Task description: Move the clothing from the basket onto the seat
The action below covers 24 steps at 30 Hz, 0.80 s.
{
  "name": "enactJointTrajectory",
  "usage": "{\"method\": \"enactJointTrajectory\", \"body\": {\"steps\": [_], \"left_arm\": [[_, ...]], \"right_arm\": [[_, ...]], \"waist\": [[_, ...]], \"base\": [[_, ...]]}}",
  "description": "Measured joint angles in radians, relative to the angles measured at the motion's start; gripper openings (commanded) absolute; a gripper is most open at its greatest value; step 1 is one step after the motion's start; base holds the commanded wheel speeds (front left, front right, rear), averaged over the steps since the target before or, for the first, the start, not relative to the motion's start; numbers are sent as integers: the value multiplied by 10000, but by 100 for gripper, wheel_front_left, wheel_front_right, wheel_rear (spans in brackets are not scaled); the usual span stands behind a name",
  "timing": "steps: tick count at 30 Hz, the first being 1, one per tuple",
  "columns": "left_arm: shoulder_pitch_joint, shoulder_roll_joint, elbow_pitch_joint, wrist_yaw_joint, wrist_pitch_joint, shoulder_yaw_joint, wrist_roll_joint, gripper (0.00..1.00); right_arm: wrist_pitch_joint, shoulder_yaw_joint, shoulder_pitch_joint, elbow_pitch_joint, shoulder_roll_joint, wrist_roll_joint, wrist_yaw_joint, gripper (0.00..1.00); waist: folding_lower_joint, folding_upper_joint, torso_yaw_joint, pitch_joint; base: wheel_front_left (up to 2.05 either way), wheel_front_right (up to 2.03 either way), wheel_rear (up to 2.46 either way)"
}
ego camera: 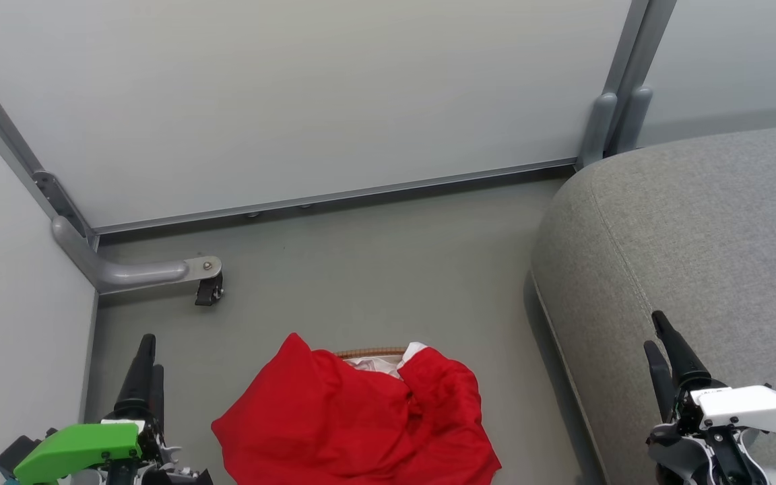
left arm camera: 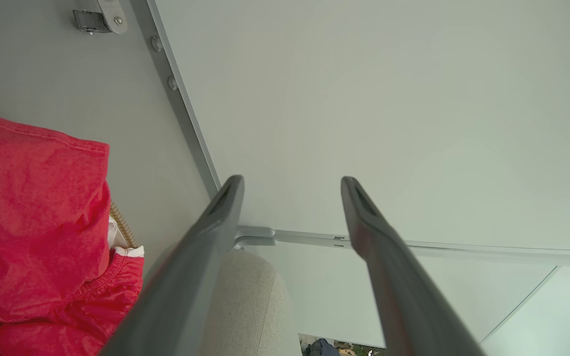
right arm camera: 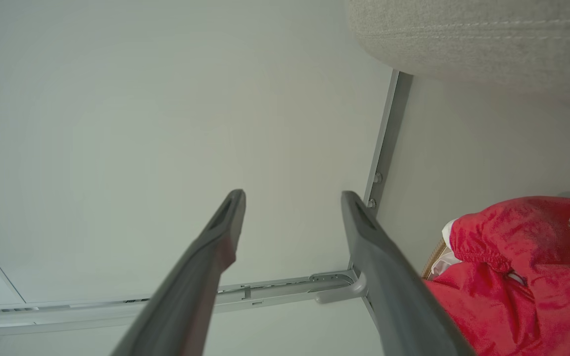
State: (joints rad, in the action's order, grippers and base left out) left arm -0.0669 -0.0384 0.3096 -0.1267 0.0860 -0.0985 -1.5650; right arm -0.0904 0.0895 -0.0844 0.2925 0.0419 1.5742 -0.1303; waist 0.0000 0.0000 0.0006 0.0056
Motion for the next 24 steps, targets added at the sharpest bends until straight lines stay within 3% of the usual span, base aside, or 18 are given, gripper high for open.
{"method": "enactJointTrajectory", "body": {"steps": [24], "left_arm": [[-181, -90, 186, 163, -1034, 566, 5277, 100]], "right_arm": [[1062, -746, -392, -190, 412, -4997, 0, 100]], "waist": [[0, 0, 115, 117]], "base": [[0, 0, 0]]}}
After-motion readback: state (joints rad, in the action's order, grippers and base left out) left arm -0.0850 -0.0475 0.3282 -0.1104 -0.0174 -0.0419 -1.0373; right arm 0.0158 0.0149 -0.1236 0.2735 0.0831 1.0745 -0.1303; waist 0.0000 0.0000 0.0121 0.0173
